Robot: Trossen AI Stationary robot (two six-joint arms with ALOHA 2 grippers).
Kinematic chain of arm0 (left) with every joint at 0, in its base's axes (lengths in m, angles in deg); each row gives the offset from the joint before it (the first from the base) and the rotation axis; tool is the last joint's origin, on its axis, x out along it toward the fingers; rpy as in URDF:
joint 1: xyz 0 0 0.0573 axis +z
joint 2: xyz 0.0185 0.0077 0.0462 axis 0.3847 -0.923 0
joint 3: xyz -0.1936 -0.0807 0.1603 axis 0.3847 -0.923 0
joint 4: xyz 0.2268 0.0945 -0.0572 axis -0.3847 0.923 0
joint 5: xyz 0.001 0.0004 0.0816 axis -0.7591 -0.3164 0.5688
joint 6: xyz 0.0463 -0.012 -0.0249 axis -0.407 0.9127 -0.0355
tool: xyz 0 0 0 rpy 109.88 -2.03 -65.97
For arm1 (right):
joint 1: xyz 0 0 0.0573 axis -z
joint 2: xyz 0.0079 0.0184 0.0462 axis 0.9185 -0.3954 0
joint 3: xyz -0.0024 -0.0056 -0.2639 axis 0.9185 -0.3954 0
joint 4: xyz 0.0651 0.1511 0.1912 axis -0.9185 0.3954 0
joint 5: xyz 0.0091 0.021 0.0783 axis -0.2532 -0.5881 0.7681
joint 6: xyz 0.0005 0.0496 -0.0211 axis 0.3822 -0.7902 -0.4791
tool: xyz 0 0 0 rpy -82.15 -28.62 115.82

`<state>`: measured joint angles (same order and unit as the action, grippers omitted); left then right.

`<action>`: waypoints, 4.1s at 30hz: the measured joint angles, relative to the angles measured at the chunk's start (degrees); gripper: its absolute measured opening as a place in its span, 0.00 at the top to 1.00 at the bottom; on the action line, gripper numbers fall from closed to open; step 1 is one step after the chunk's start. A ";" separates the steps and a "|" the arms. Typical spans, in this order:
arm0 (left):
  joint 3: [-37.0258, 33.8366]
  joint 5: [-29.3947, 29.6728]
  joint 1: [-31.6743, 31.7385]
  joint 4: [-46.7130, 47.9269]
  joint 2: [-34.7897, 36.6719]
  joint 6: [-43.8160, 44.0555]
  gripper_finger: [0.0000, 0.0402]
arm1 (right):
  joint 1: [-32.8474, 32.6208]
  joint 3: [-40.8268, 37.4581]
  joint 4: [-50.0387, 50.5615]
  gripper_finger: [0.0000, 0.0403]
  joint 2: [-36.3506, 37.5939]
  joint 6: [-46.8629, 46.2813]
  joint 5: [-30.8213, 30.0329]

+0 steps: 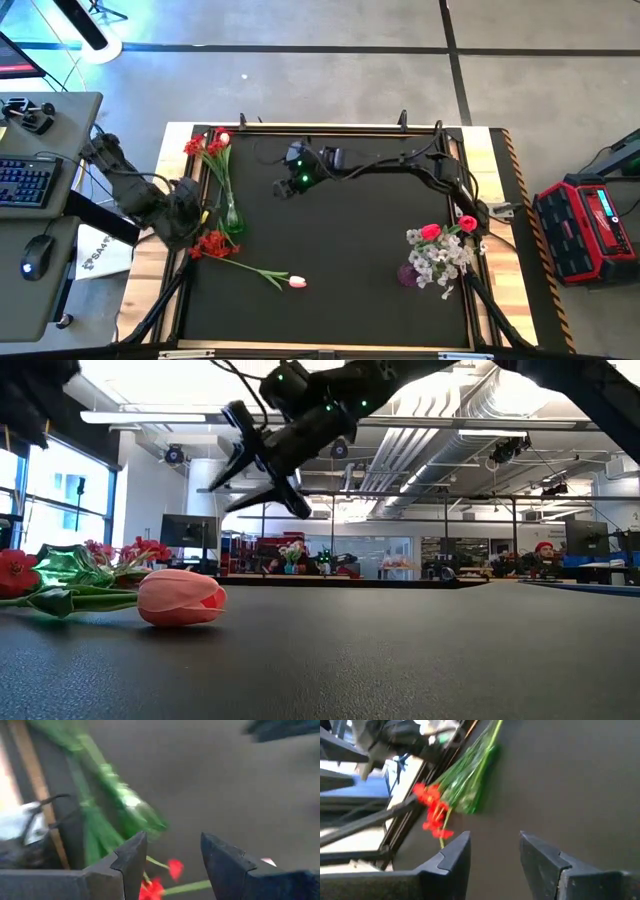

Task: Sort flowers into vase by color
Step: Adjust the green vase

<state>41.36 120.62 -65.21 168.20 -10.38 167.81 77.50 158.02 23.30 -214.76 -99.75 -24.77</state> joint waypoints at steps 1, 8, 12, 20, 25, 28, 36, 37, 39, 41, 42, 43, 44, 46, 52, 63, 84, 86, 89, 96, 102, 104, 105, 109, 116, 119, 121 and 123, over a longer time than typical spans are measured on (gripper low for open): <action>-1.30 -0.68 1.33 0.77 0.32 2.63 0.57 | 0.62 0.00 -0.01 0.63 0.07 0.01 0.24; -8.59 -7.29 9.97 2.72 3.84 14.06 0.55 | 4.56 0.02 3.50 0.63 1.36 0.00 5.12; -7.94 -5.50 15.44 2.64 3.92 14.05 0.55 | 6.73 0.02 6.62 0.63 1.36 1.11 11.63; -7.67 -1.92 24.95 -13.38 3.88 1.44 0.55 | 10.60 0.75 13.07 0.63 3.87 10.45 22.22; -7.66 -1.66 33.82 -19.67 -0.87 -6.43 0.55 | 13.97 0.96 15.61 0.63 7.26 17.83 23.74; -8.03 -6.51 40.43 -19.86 -5.43 -11.09 0.55 | 15.56 0.96 16.87 0.63 8.56 21.66 23.75; -8.02 -13.10 55.27 -25.45 -17.20 -23.30 0.55 | 17.46 0.96 23.07 0.63 8.66 29.61 24.29; -8.01 -14.29 57.17 -25.65 -18.38 -24.66 0.55 | 17.42 0.96 24.37 0.63 8.66 30.65 24.27; -8.01 -17.02 60.84 -26.05 -20.45 -27.30 0.55 | 17.37 0.96 26.48 0.63 8.66 32.46 24.30; -8.01 -19.53 63.98 -26.33 -22.28 -29.98 0.54 | 17.33 0.96 28.36 0.63 8.66 34.25 24.38; -8.01 -20.44 65.39 -26.63 -23.10 -31.71 0.53 | 17.33 0.96 29.19 0.63 8.66 35.06 24.35; -8.01 -21.16 66.84 -27.10 -23.94 -33.32 0.52 | 17.35 0.96 29.90 0.63 8.66 35.80 24.31; -8.01 -22.17 68.12 -27.67 -24.60 -34.80 0.51 | 17.36 0.96 30.34 0.63 8.66 36.42 24.31; -8.01 -24.23 70.49 -28.38 -25.73 -36.94 0.47 | 17.39 0.96 31.04 0.63 8.66 37.47 24.30; -8.01 -28.81 74.92 -27.47 -29.70 -39.54 0.37 | 17.88 0.96 32.47 0.63 8.63 39.70 24.30; -8.01 -32.17 77.60 -30.55 -37.65 -45.98 0.38 | 19.91 0.96 32.81 0.63 8.63 41.38 24.30; -6.15 -34.59 77.70 -36.69 -38.34 -45.96 0.70 | 20.73 0.96 34.78 0.63 8.59 43.13 24.08; -6.32 -34.15 77.30 -37.36 -36.37 -45.91 0.70 | 20.74 0.96 34.79 0.63 8.59 42.87 23.95; -6.13 -32.54 76.46 -40.14 -32.41 -45.34 0.70 | 20.72 0.96 34.82 0.63 8.59 41.14 23.95; -6.22 -22.62 71.01 -43.28 -21.40 -49.41 0.69 | 20.72 0.94 33.97 0.63 9.44 35.75 22.37; -6.22 -3.35 63.83 -43.28 -13.11 -54.62 0.69 | 19.89 0.94 30.74 0.63 11.45 29.52 14.19; -6.22 2.81 62.82 -44.15 -11.72 -56.74 0.69 | 19.34 0.94 29.54 0.63 12.47 27.16 11.12; -6.22 4.84 62.73 -44.92 -11.22 -57.38 0.69 | 18.86 0.94 29.39 0.63 12.97 26.22 9.46; -9.27 5.85 62.73 -52.67 -9.52 -61.13 0.69 | 16.30 0.94 29.24 0.63 15.01 24.40 3.45; -21.27 2.42 56.86 -67.92 -4.35 -61.77 0.69 | 10.55 0.94 31.82 0.63 17.17 21.44 -7.95; -24.47 0.83 52.01 -70.96 -0.91 -64.27 0.69 | 8.61 0.94 33.00 0.63 17.57 20.32 -10.91; -25.35 -1.58 48.77 -71.96 1.48 -67.16 0.69 | 7.68 0.94 33.03 0.63 17.59 18.64 -12.02; -25.45 -3.97 45.51 -72.25 3.68 -70.26 0.69 | 6.98 0.94 33.05 0.63 17.59 17.08 -12.33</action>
<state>15.91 116.65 -19.70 95.95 -6.70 97.55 84.48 158.96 56.35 -197.16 -82.67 -37.09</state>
